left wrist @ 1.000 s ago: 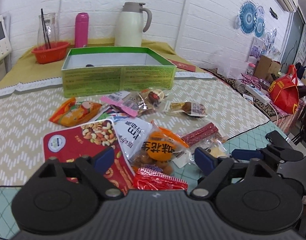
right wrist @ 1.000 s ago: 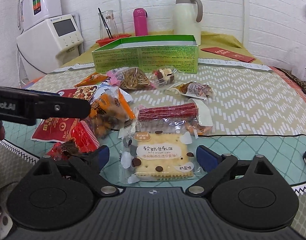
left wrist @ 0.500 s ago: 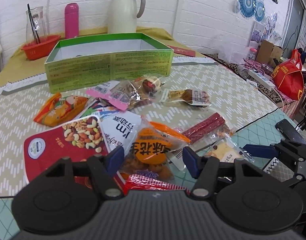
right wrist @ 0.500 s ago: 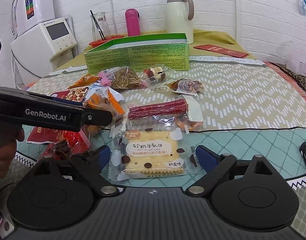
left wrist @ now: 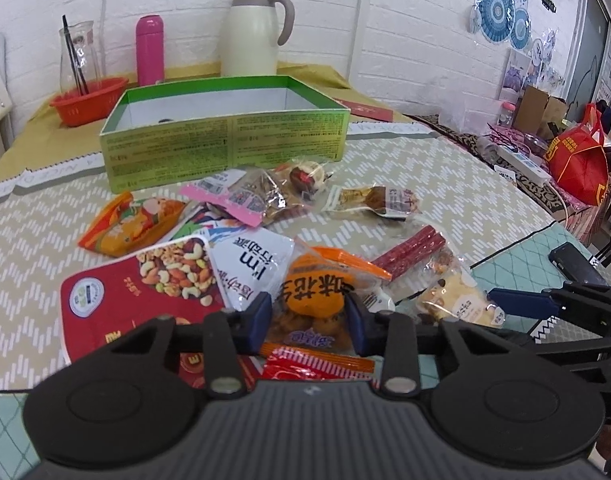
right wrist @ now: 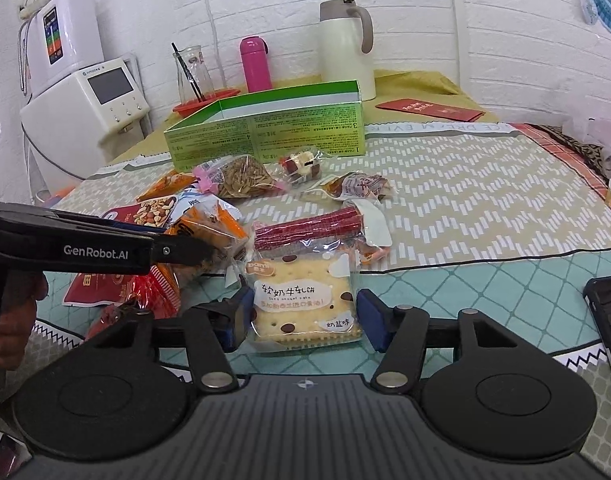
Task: Organize snacks
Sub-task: 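Carry both packs into the green box and release them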
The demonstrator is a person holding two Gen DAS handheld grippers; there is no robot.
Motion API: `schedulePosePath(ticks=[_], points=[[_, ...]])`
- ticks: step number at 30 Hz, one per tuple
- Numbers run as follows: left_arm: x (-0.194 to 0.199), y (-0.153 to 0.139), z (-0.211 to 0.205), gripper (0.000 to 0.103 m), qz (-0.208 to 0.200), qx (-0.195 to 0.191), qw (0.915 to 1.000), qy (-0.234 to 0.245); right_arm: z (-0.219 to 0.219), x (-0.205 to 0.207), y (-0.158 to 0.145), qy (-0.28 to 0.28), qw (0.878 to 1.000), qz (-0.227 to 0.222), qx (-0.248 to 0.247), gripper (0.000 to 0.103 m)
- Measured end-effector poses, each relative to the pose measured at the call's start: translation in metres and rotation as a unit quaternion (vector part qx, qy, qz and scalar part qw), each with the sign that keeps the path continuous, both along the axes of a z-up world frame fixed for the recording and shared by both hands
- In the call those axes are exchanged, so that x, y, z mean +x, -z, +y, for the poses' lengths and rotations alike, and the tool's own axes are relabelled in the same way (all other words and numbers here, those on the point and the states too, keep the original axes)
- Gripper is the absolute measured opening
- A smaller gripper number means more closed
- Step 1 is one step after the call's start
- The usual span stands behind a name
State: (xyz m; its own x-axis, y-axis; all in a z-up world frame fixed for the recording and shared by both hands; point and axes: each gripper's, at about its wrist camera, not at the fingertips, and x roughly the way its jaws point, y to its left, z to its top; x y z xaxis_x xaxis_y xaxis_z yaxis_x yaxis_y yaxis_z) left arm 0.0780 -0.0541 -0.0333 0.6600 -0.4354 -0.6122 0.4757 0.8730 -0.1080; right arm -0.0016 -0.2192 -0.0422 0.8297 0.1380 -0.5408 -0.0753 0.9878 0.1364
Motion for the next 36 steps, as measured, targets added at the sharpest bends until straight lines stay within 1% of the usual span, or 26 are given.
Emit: schedulePosePath(ticks=[5, 8, 10, 13, 16, 19, 24, 28, 32, 36], points=[[-0.008, -0.012, 0.004, 0.037, -0.01, -0.012, 0.9999, -0.002, -0.003, -0.006, -0.011, 0.0, 1.0, -0.016, 0.005, 0.095], [-0.012, -0.021, 0.009, 0.037, -0.023, -0.015, 0.9996, -0.005, -0.004, -0.008, -0.018, -0.003, 1.0, -0.027, 0.008, 0.095], [-0.013, -0.029, 0.013, 0.037, -0.033, -0.025, 0.9991, -0.009, -0.003, -0.009, -0.024, -0.006, 0.999, -0.034, 0.005, 0.095], [-0.01, -0.039, 0.019, 0.037, -0.042, -0.041, 0.9982, -0.016, -0.003, -0.007, -0.031, -0.008, 0.999, -0.045, 0.006, 0.095], [-0.005, -0.046, 0.022, 0.037, -0.052, -0.042, 0.9975, -0.024, -0.003, 0.0, -0.034, -0.012, 0.999, -0.049, 0.01, 0.095], [0.003, -0.05, 0.025, 0.037, -0.053, -0.046, 0.9972, -0.027, -0.002, 0.011, -0.037, -0.017, 0.999, -0.051, 0.008, 0.095], [0.026, -0.058, 0.029, 0.037, -0.055, -0.049, 0.9964, -0.043, 0.0, 0.034, -0.047, -0.033, 0.998, -0.06, -0.003, 0.095], [0.05, -0.069, 0.035, 0.037, -0.059, -0.055, 0.9951, -0.057, -0.002, 0.065, -0.056, -0.036, 0.997, -0.065, -0.011, 0.095], [0.083, -0.081, 0.042, 0.037, -0.065, -0.058, 0.9931, -0.079, -0.005, 0.1, -0.064, -0.037, 0.997, -0.067, -0.009, 0.095], [0.124, -0.091, 0.049, 0.037, -0.055, -0.074, 0.9911, -0.096, -0.005, 0.138, -0.079, -0.037, 0.996, -0.082, -0.014, 0.095]])
